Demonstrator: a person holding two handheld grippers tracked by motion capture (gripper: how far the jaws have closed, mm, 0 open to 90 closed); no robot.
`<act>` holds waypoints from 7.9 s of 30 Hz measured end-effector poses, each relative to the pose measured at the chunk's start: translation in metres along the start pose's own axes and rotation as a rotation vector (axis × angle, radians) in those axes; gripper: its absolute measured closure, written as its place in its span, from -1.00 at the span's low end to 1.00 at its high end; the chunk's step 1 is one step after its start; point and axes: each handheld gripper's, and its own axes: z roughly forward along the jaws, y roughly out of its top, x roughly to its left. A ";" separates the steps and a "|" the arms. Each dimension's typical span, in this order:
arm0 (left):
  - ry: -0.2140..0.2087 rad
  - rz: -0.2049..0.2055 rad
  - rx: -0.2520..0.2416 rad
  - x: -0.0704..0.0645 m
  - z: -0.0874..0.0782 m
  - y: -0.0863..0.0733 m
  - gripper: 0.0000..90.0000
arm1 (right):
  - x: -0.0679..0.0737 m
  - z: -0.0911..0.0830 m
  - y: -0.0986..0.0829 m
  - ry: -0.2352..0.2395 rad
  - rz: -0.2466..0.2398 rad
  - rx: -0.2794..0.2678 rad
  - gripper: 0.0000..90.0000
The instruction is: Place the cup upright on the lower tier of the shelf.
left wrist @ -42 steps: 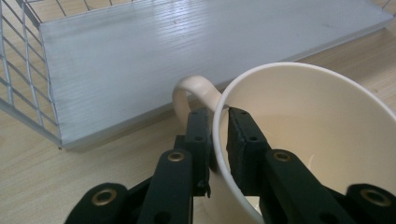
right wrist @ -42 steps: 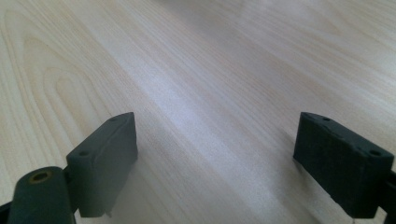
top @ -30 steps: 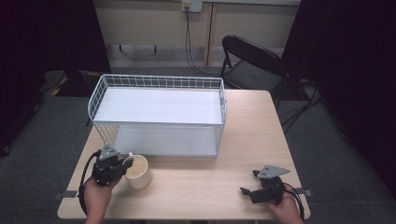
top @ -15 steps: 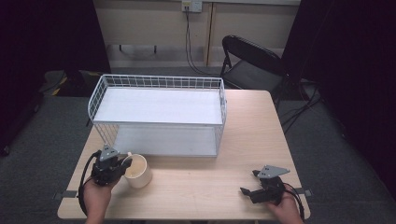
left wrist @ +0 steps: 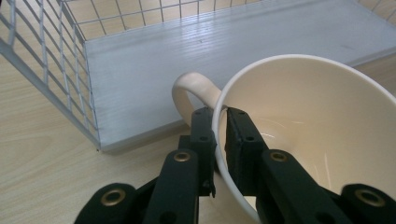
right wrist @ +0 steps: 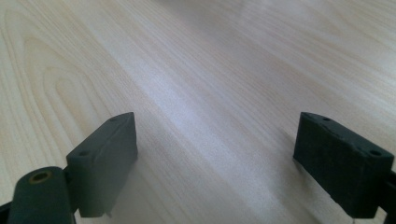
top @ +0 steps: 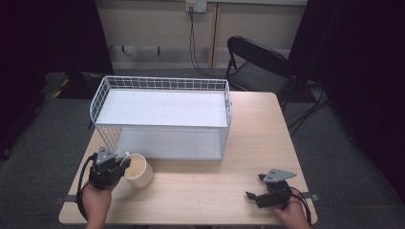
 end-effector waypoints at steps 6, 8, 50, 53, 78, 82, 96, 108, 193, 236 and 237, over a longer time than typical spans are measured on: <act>0.019 -0.004 -0.010 0.000 -0.001 0.003 0.83 | 0.000 0.000 0.000 0.000 0.002 0.001 -0.72; 0.024 -0.002 -0.012 -0.001 -0.001 0.004 0.82 | 0.000 0.000 0.000 0.000 0.001 0.001 -0.72; 0.108 -0.048 -0.064 -0.016 0.036 0.033 0.83 | 0.000 0.000 0.000 0.000 0.001 0.001 -0.72; 0.119 -0.044 -0.060 -0.017 0.039 0.035 0.83 | 0.000 0.000 0.000 0.000 0.002 0.001 -0.72; 0.156 -0.062 -0.039 -0.020 0.057 0.042 0.82 | 0.000 0.000 0.000 0.001 0.001 0.001 -0.72; 0.156 -0.066 -0.040 -0.021 0.058 0.043 0.82 | 0.000 0.000 0.000 0.000 0.001 0.001 -0.72; 0.169 -0.081 -0.048 -0.020 0.063 0.047 0.82 | 0.000 0.000 0.000 0.000 0.001 0.001 -0.72; 0.170 -0.094 -0.054 -0.018 0.065 0.048 0.80 | 0.000 0.000 0.000 0.001 0.001 0.001 -0.72; -0.055 -0.045 -0.110 -0.020 0.014 0.021 -0.35 | 0.000 0.000 0.000 -0.002 0.002 0.000 -0.72; 0.010 -0.060 -0.063 -0.027 0.054 0.025 -0.01 | 0.000 0.000 0.000 -0.002 0.002 0.000 -0.72; 0.010 -0.063 -0.065 -0.027 0.054 0.025 0.00 | 0.000 0.000 0.000 -0.002 0.002 0.000 -0.72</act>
